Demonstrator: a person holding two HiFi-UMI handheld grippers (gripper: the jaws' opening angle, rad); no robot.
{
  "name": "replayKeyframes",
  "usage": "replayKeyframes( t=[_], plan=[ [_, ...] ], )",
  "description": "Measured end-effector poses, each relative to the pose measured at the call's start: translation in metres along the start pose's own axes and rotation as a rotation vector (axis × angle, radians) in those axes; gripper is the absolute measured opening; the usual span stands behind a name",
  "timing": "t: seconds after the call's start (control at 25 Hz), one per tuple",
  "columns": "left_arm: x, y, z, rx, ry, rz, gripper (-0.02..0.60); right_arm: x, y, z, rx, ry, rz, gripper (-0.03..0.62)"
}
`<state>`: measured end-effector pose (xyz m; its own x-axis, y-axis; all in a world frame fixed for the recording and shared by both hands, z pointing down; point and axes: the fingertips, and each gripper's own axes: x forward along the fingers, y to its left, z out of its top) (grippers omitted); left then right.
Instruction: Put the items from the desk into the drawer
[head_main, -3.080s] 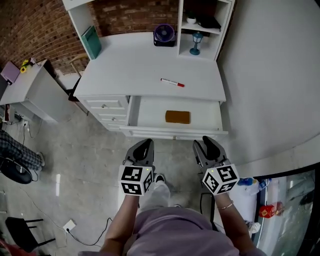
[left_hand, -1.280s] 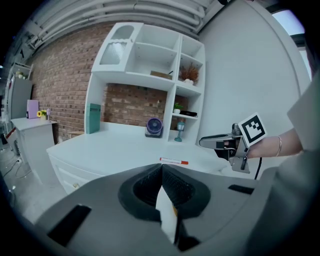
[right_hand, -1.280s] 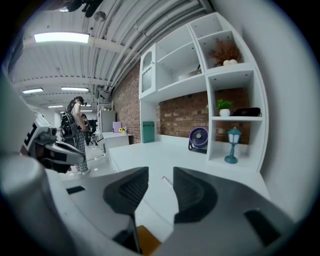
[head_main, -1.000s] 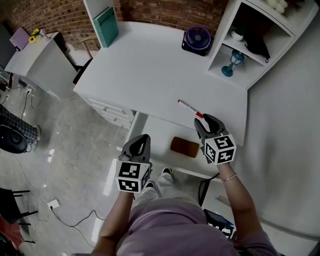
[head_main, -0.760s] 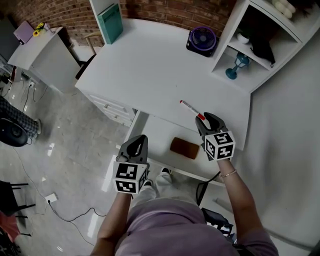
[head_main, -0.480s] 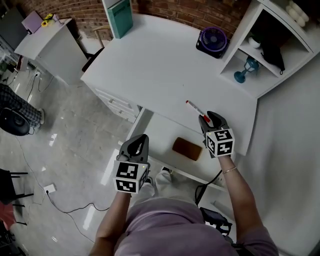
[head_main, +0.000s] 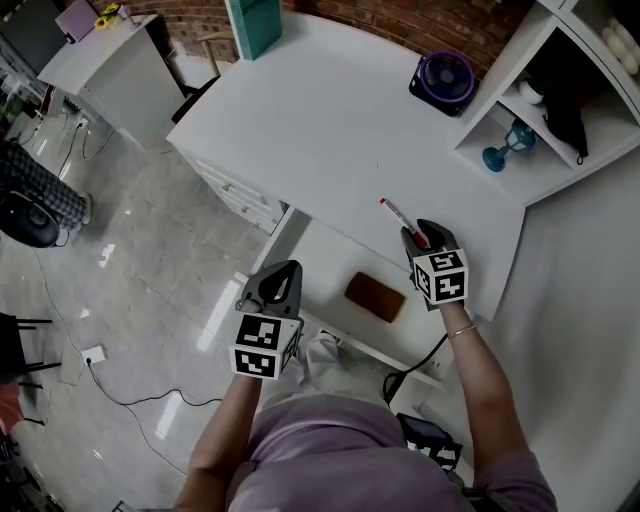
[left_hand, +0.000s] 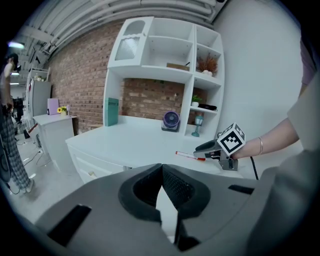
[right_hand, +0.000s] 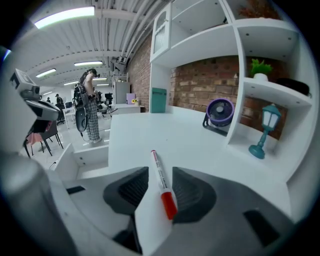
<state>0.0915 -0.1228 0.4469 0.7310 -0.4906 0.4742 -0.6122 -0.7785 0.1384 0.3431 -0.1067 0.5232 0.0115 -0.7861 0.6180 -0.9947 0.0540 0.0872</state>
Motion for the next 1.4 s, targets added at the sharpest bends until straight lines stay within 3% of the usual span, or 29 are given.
replayKeyframes(
  t=[0.56, 1.08, 1.4],
  plan=[
    [0.004, 0.011, -0.004, -0.020, 0.007, 0.034, -0.002, 0.025, 0.003, -0.015, -0.055, 0.091, 0.039, 0.137],
    [0.003, 0.017, -0.009, -0.039, 0.009, 0.038, -0.002, 0.030, 0.007, -0.018, -0.080, 0.123, 0.046, 0.074],
    [0.000, 0.021, -0.011, -0.048, 0.010, 0.036, -0.002, 0.031, 0.008, -0.017, -0.068, 0.132, 0.041, 0.069]
  ],
)
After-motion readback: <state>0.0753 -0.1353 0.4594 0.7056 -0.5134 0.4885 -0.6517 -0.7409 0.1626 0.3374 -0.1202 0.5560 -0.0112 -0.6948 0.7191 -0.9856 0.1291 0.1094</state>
